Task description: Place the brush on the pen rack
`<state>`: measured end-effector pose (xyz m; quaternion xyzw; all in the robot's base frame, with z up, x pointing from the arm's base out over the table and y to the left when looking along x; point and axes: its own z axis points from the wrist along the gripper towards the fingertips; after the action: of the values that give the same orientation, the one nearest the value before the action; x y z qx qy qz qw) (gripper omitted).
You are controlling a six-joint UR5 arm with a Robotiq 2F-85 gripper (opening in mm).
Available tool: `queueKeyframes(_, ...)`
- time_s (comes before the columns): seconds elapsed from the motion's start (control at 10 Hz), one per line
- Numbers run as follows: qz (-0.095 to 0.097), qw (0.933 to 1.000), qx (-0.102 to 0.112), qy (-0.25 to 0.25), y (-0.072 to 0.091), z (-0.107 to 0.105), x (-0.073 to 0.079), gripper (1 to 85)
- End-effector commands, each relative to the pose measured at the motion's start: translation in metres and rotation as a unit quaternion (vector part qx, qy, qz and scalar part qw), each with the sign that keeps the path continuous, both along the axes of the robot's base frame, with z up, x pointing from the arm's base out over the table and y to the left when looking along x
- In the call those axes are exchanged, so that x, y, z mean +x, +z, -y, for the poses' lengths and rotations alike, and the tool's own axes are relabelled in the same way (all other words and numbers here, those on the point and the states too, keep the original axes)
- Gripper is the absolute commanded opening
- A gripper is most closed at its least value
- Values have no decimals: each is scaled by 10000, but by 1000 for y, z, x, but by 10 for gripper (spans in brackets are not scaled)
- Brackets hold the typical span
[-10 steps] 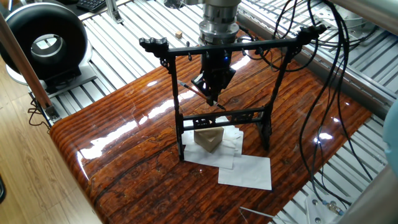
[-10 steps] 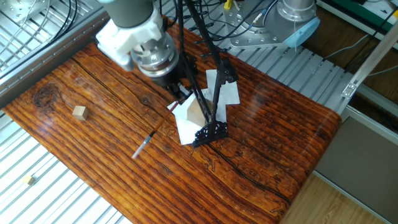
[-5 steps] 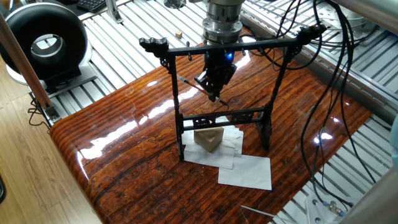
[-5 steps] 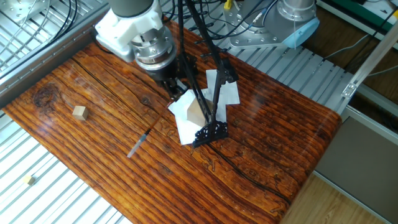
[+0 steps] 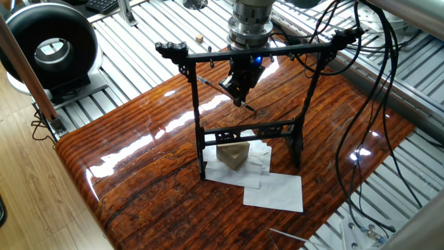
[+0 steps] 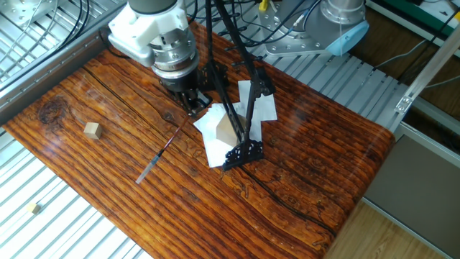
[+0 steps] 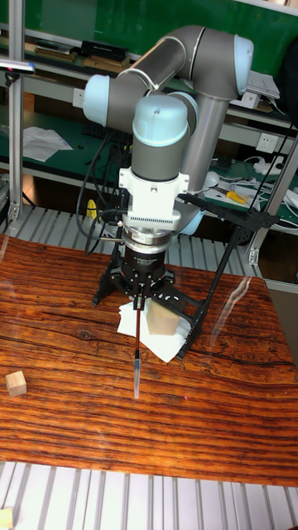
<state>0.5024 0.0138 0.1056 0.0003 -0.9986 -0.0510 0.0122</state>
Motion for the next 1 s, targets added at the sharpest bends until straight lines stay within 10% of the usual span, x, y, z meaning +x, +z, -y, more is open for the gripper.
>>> queueKeyframes(0.0,193,9997,61,-121,3,-2,9,10)
queueKeyframes(0.9,737,9970,77,-230,5,-2,38,10)
